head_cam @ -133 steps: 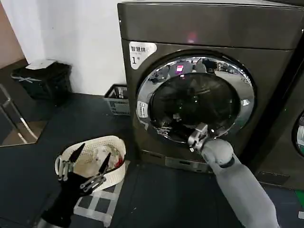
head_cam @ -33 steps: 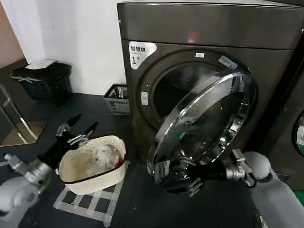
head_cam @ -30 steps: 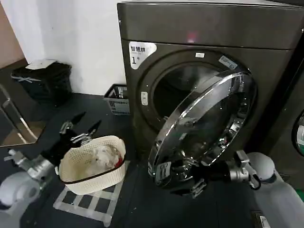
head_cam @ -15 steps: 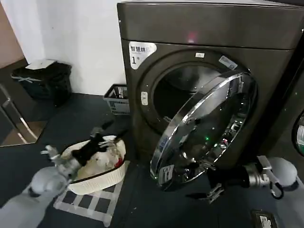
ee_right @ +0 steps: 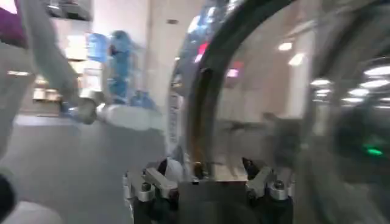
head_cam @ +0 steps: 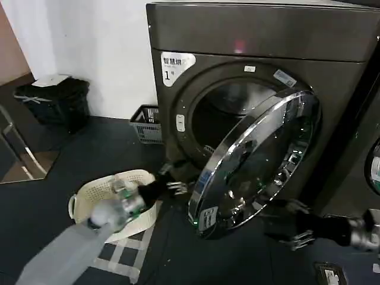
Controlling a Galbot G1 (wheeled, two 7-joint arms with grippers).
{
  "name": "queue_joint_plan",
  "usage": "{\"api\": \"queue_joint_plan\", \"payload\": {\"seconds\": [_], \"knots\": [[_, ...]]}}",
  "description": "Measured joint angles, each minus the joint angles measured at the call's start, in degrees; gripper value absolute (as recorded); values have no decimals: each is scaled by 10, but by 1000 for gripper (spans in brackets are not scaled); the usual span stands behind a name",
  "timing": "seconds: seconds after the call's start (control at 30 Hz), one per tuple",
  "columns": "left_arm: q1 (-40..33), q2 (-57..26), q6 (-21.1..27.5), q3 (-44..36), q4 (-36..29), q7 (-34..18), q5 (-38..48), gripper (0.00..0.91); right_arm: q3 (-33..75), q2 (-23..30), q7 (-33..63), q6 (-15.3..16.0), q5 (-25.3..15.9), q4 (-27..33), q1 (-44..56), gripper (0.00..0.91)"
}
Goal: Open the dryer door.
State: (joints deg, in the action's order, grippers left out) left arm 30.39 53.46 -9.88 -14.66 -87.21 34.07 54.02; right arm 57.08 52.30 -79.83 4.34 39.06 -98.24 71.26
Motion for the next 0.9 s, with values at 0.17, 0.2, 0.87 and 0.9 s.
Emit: {"api": "queue_joint_plan", "payload": {"seconds": [0.17,0.2,0.87,0.9], "knots": [[-32,23,2,-41,18,20,0,907,66,14,35,-5,7,17,19,907],[-36,25,3,-47,19,22,0,907,80,17,43,-6,4,17,24,907],[-65,54,-12,-128,-8,25,-19,907,309,89,270,-52,-7,-23,88,907],[-67,56,-12,-133,-10,21,-19,907,317,93,292,-52,-8,-27,91,907]]}}
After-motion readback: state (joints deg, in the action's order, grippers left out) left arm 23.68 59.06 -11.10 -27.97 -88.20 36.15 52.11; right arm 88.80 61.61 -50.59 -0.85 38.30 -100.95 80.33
